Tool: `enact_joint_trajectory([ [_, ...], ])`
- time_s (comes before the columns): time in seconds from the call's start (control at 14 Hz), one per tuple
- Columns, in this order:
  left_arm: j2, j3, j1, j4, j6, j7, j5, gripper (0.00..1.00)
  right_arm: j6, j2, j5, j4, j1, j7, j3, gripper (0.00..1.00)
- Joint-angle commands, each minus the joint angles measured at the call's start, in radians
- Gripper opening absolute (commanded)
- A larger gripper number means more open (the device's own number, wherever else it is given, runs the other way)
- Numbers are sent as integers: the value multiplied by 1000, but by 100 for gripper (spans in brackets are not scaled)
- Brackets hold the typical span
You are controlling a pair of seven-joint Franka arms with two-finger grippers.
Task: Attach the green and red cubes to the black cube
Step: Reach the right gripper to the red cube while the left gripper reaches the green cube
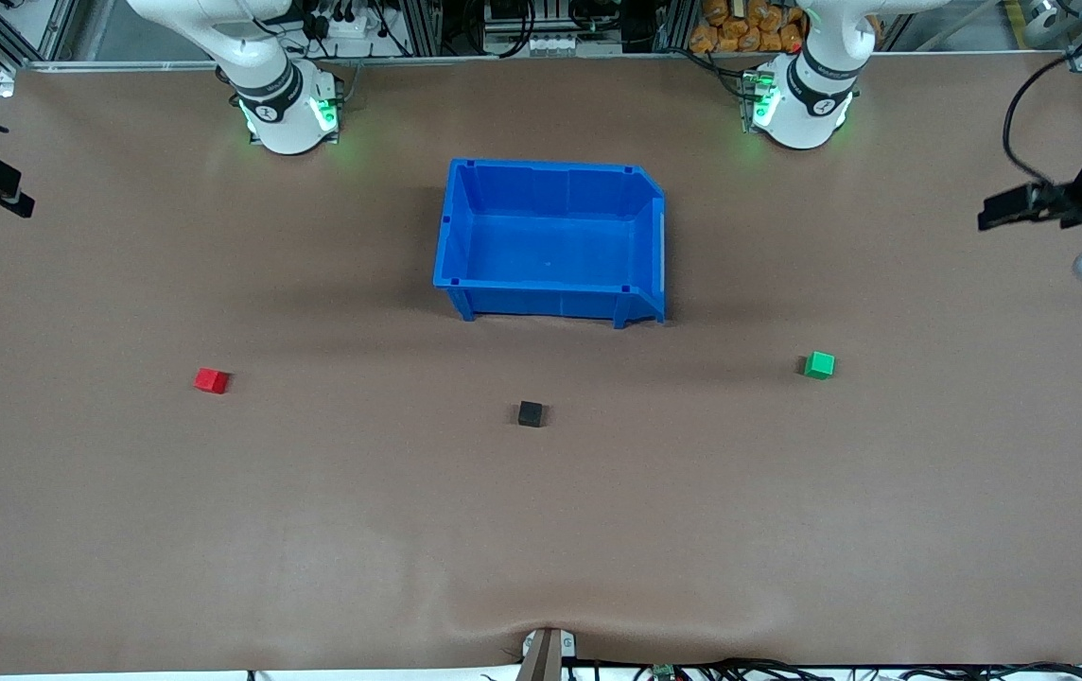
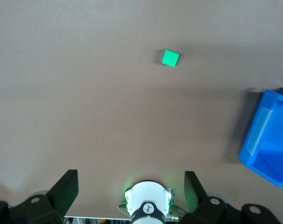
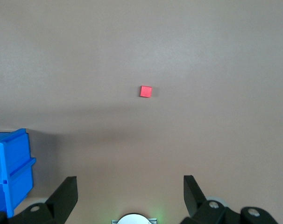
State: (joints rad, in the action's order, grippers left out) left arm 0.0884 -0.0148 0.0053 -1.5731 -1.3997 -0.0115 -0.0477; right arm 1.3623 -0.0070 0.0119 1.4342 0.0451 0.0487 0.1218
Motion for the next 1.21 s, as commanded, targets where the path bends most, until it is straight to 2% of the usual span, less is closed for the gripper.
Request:
enact_joint_trajectory([
  [0.0, 54, 10, -8, -4, -62, 19, 6, 100, 14, 53, 5, -18, -13, 8, -4, 100],
  [0.14, 82, 13, -8, -43, -142, 19, 6, 100, 53, 111, 10, -21, -17, 11, -4, 100],
  [0.29, 85, 15, -10, -135, -293, 19, 8, 100, 115, 179, 10, -12, -30, 11, -2, 100],
  [0.43, 85, 18, -18, -227, -425, 16, 8, 100, 136, 305, -10, -9, -63, 2, -4, 100],
  [0.5, 93, 19, -15, -251, -471, 10, 6, 100, 147, 338, -13, -6, -79, 0, -4, 100],
  [0.64, 131, 19, -18, -258, -510, 8, 8, 100, 193, 491, -39, -8, -103, -1, -4, 100],
  [0.86, 197, 19, -15, -262, -591, 8, 8, 100, 312, 625, -185, 9, -145, 3, -4, 100],
  [1.0, 237, 19, -19, -272, -656, 13, 8, 100, 337, 695, -195, 14, -136, 0, -4, 100],
  [1.14, 237, 38, -19, -336, -717, 15, 8, 100, 418, 722, -188, 55, -134, 2, -2, 100],
])
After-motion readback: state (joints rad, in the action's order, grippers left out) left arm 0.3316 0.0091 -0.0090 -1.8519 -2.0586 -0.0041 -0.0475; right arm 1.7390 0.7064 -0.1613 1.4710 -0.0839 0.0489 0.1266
